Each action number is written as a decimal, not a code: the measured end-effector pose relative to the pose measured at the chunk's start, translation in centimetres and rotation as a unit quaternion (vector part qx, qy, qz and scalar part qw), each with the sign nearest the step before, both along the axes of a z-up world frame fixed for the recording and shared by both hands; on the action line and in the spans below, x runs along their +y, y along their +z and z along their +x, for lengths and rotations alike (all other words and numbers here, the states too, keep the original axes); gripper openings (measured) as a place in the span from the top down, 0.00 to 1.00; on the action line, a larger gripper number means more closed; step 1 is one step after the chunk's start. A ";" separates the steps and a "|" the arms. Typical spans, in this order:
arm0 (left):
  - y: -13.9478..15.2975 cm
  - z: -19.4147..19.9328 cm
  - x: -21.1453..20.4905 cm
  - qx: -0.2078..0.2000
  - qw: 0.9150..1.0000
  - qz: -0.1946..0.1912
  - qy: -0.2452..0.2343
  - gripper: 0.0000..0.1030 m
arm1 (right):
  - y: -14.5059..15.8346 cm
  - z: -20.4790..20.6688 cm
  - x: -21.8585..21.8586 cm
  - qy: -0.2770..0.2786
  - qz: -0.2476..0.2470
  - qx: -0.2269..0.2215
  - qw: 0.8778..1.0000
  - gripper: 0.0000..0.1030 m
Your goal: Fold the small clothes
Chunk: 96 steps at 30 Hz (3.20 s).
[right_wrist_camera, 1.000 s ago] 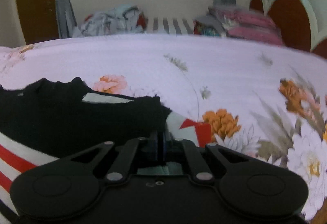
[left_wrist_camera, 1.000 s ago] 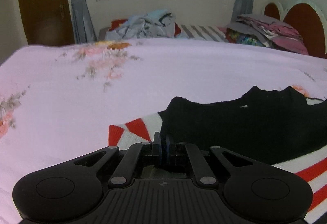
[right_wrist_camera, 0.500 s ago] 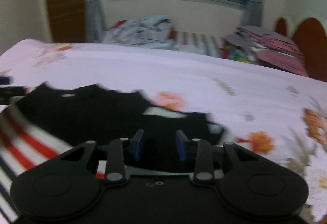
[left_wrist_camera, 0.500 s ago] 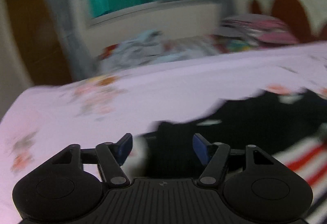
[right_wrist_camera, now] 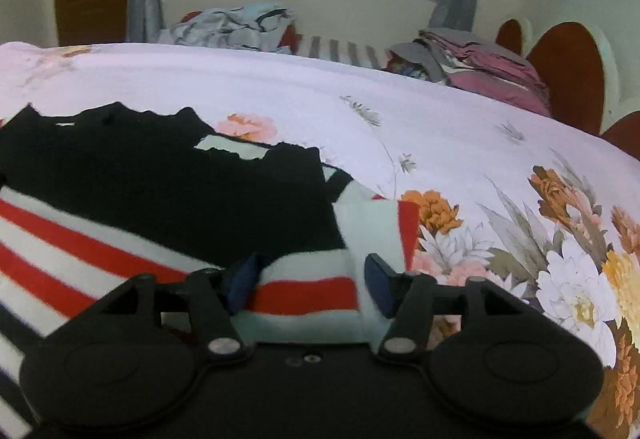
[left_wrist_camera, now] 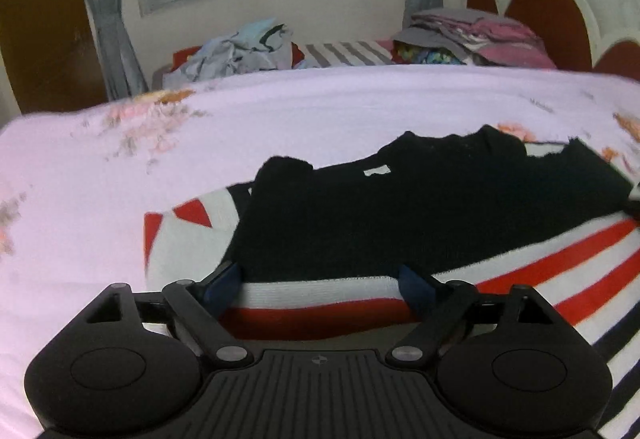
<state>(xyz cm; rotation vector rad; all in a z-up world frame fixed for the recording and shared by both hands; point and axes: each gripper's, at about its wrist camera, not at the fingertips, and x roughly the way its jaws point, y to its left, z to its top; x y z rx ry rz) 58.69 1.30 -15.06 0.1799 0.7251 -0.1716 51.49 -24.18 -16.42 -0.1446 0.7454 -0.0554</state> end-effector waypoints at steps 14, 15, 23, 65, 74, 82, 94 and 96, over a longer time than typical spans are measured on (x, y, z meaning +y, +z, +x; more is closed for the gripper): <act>-0.4 -5.0 -7.6 0.009 0.997 -0.029 -0.071 0.16 | 0.3 -3.5 7.5 0.101 0.027 -0.003 0.995 0.59; -0.4 -5.2 -7.0 0.008 0.997 -0.029 -0.068 0.16 | 0.5 -3.8 7.0 0.097 0.018 -0.002 0.995 0.59; -1.2 -7.5 2.4 -0.003 0.998 -0.041 0.037 0.16 | -0.3 -7.9 -0.2 0.015 0.014 0.013 1.000 0.50; -2.0 -13.8 2.8 0.014 0.998 -0.025 0.049 0.16 | -0.6 -14.5 2.3 -0.006 -0.025 0.037 0.999 0.74; -1.9 -13.9 3.0 0.017 0.998 -0.028 0.048 0.16 | -0.4 -14.3 2.3 0.002 -0.028 0.049 0.998 0.74; -1.6 -14.3 3.4 0.026 0.997 -0.029 0.060 0.16 | -0.5 -15.1 2.0 -0.014 -0.039 0.040 0.998 0.73; -0.1 -15.9 4.0 0.025 0.995 -0.052 0.077 0.16 | 2.0 -17.1 -0.4 -0.028 0.049 0.010 0.998 0.61; 0.2 -16.9 4.1 0.031 0.993 -0.080 0.079 0.16 | 2.3 -18.0 -0.5 -0.028 0.069 0.005 0.997 0.64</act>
